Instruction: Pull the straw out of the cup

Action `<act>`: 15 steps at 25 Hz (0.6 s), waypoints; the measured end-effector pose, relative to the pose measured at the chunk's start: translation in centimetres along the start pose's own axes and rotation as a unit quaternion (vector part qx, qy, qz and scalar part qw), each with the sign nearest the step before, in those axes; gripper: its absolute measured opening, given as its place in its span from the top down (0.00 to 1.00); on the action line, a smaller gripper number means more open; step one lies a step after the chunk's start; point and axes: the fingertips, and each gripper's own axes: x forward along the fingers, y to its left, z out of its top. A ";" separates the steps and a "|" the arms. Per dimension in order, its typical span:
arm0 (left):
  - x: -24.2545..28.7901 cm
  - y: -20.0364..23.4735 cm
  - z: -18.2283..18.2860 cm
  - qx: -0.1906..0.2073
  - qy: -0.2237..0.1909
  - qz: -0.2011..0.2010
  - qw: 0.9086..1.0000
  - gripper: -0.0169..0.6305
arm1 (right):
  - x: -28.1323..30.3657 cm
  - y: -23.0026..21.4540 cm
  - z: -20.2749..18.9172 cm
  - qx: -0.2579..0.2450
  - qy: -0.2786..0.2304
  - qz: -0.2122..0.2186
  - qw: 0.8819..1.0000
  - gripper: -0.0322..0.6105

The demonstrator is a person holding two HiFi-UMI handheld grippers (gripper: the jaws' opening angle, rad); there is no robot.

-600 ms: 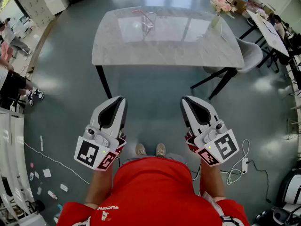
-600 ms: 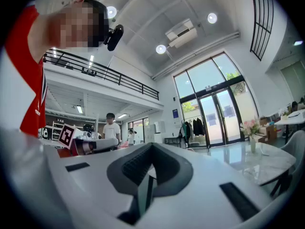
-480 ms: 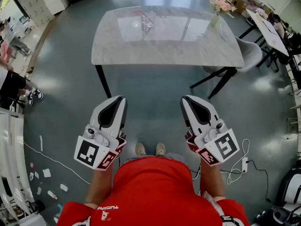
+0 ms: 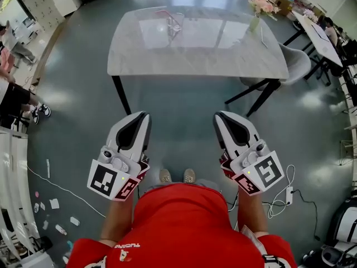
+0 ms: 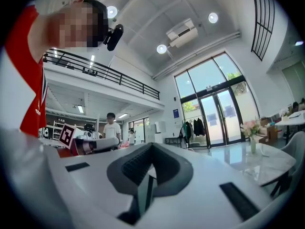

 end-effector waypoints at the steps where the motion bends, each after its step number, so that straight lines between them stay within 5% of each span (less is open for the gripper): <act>1: 0.1 0.0 0.0 0.000 0.000 0.001 1.000 0.97 | 0.0 -0.1 0.1 0.003 -0.001 0.002 1.000 0.95; 15: 2.0 -0.6 -0.1 0.008 -0.001 0.021 1.000 0.97 | -1.6 -3.0 0.8 0.010 -0.007 0.005 1.000 0.95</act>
